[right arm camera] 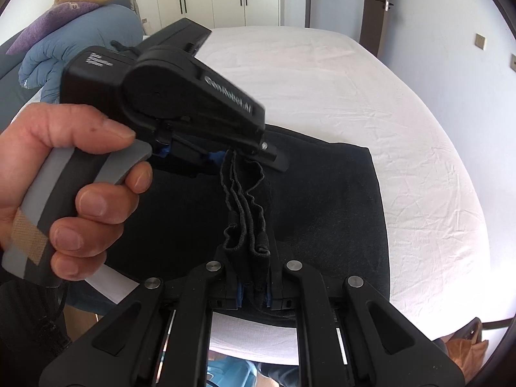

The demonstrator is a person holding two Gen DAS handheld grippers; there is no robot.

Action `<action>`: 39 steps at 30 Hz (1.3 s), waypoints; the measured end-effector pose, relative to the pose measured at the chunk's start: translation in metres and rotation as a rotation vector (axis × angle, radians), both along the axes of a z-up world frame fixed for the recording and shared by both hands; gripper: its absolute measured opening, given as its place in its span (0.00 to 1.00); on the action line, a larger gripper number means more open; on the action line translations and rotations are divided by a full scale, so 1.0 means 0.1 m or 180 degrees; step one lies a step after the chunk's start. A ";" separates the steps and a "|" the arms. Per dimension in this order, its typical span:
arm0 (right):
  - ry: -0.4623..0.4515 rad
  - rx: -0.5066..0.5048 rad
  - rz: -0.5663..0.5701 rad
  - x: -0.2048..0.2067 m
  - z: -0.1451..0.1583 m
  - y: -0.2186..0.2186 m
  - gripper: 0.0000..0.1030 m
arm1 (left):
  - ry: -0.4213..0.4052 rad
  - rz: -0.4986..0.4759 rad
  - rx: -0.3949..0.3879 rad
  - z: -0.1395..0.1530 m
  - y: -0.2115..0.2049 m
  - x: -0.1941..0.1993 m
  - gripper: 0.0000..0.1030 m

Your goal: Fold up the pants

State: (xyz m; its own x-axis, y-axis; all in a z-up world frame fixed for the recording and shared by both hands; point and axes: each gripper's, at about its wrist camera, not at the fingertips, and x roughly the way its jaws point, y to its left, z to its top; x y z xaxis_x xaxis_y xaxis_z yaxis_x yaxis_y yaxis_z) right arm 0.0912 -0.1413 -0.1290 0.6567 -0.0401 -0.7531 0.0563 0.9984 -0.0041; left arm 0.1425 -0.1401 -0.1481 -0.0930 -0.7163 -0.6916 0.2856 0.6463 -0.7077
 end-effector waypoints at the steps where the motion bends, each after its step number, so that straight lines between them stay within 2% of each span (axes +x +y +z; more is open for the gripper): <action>1: -0.0001 0.0010 0.0025 0.00 0.02 0.02 0.08 | -0.0021 -0.0021 -0.0009 0.02 0.02 0.01 0.07; 7: -0.0010 0.0018 0.0256 0.02 0.13 0.25 0.08 | -0.0447 -0.0377 0.0208 0.30 0.14 0.09 0.06; 12: 0.0012 0.0095 0.0539 0.15 0.17 0.54 0.08 | -0.0608 -0.0515 0.0412 0.33 0.45 0.23 0.06; 22: 0.0354 0.0275 0.0972 0.43 -0.16 1.18 0.08 | -0.0505 -0.0383 0.0697 0.03 0.96 0.50 0.06; 28: 0.0499 0.0297 0.1054 0.48 -0.28 1.29 0.09 | -0.0539 -0.0327 0.0735 -0.04 1.01 0.55 0.07; 34: 0.0658 0.0365 0.1038 0.53 -0.41 1.25 0.12 | -0.0637 -0.0335 0.0779 -0.08 0.95 0.48 0.12; 36: 0.0689 0.0408 0.1027 0.56 -0.43 1.24 0.13 | -0.0752 -0.0321 0.0853 -0.04 0.95 0.45 0.20; 38: 0.0732 0.0501 0.1034 0.55 -0.52 1.04 0.16 | -0.0898 -0.0324 0.0983 0.02 1.00 0.42 0.38; 39: 0.0738 0.0531 0.1056 0.54 -0.54 0.92 0.24 | -0.0972 -0.0309 0.1083 0.05 1.03 0.39 0.44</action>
State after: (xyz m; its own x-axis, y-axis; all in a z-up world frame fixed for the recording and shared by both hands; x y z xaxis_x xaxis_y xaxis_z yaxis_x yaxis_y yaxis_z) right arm 0.1451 -0.0489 -0.1830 0.4264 0.2792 -0.8604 -0.2509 0.9504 0.1840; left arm 0.1816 -0.0372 -0.1428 0.0959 -0.4420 -0.8918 0.5184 0.7871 -0.3343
